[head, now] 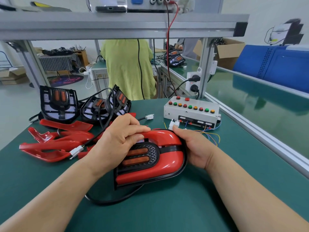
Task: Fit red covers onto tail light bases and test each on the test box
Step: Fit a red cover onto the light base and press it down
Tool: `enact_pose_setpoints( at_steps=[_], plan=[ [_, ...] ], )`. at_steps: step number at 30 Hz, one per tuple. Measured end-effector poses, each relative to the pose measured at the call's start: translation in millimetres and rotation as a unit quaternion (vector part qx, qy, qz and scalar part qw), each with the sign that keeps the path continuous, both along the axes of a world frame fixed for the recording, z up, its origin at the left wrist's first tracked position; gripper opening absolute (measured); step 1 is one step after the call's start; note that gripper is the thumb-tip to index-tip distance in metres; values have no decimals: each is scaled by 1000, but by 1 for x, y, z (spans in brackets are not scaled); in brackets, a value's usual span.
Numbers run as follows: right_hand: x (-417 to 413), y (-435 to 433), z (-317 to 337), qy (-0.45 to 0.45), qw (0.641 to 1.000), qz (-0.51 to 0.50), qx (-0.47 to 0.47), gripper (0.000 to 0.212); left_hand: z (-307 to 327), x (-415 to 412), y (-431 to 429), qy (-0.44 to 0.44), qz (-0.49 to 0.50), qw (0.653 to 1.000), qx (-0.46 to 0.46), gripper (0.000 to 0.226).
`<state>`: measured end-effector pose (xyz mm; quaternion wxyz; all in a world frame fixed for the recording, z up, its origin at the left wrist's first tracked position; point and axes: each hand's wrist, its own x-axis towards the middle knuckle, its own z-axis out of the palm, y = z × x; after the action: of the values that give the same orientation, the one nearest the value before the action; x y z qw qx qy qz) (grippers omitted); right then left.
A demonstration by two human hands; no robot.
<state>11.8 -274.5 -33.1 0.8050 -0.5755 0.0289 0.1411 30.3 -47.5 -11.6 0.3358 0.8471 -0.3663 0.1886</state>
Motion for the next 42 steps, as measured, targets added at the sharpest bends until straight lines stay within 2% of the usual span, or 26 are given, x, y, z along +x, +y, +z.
enact_pose_setpoints(
  at_steps=[6, 26, 42],
  plan=[
    [-1, 1, 0, -3, 1000, -8, 4, 39, 2, -5, 2, -22, 1, 1000, 13, 34],
    [1, 0, -2, -7, 1000, -4, 0, 41, 3, -2, 5, -80, -11, 996, 31, 27],
    [1, 1, -3, -19, 999, -21, -20, 40, -4, -3, -1, -56, -3, 998, 20, 29]
  ],
)
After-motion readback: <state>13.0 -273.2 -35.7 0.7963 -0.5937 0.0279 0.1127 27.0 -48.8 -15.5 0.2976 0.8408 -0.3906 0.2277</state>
